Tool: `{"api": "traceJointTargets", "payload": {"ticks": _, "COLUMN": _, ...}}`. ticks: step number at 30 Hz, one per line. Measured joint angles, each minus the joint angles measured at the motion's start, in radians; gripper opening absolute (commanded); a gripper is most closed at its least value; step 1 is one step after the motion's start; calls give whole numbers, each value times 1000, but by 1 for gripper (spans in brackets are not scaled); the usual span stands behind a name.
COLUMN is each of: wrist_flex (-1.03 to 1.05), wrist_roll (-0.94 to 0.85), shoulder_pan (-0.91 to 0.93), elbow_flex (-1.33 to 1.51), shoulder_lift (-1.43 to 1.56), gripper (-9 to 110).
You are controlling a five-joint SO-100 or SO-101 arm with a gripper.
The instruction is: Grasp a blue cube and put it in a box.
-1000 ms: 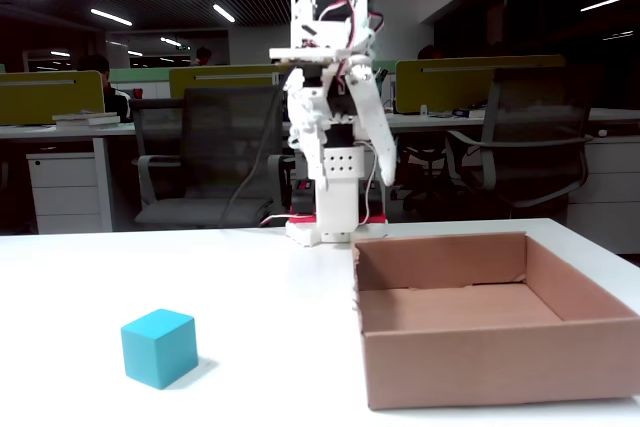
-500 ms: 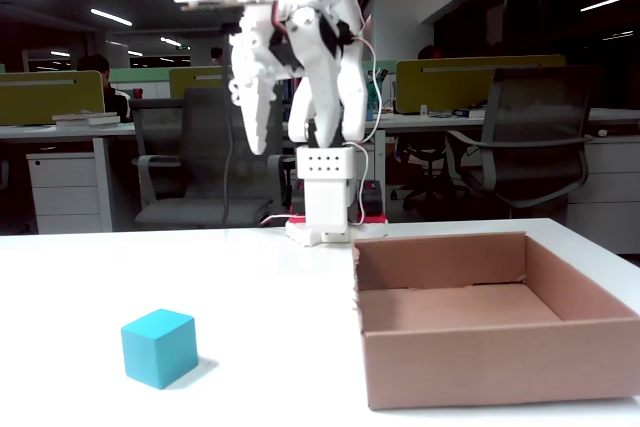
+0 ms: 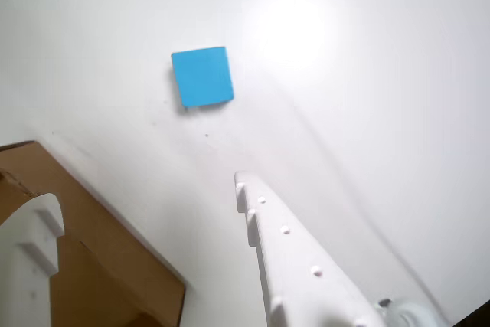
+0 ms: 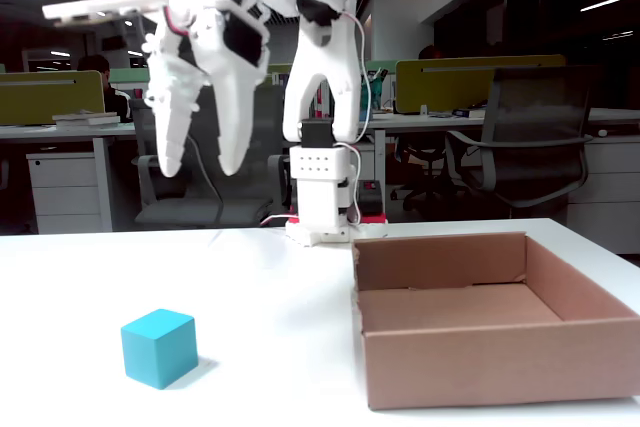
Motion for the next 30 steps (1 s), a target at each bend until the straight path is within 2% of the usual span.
{"api": "traceJointTargets", "payload": {"ticks": 8, "wrist_flex": -38, "wrist_roll": -9, "shoulder_pan": 55, "elbow_flex": -115, "shoulder_lift": -173, "gripper": 35}}
{"api": "traceJointTargets", "payload": {"ticks": 30, "wrist_flex": -127, "wrist_roll": -38, "shoulder_pan": 71, "elbow_flex": -129, "shoulder_lift": -485, "gripper": 34}}
